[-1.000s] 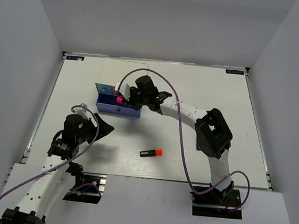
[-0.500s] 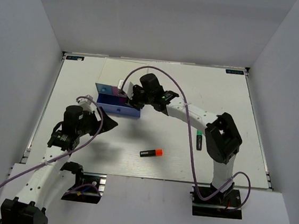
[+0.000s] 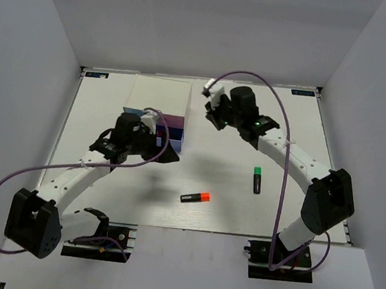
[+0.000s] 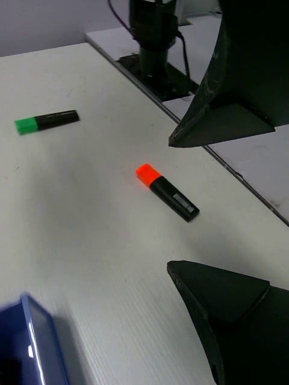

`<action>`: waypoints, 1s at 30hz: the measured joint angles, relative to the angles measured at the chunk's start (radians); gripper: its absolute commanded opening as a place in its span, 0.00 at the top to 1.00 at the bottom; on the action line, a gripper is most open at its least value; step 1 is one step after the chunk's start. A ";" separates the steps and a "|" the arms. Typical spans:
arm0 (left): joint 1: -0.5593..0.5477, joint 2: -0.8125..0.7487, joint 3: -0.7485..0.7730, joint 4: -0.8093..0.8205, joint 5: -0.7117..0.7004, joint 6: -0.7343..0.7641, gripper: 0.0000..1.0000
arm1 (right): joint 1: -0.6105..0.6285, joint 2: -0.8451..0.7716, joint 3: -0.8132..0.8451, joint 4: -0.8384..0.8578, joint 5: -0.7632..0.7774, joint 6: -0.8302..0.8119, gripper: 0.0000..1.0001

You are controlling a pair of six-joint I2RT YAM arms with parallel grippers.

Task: Sort the stationery into containers
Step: Move the pen to the center of the board.

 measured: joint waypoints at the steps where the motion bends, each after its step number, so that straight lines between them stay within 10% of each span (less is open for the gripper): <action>1: -0.037 0.029 0.023 -0.001 -0.003 0.013 0.15 | -0.034 -0.010 -0.023 -0.006 0.004 0.021 0.79; 16: -0.579 0.576 0.420 -0.174 -0.312 0.274 0.26 | -0.438 -0.157 -0.306 -0.129 -0.061 0.166 0.62; 30: -0.692 0.661 0.446 -0.299 -0.475 0.359 0.36 | -0.525 -0.199 -0.402 -0.122 -0.148 0.198 0.59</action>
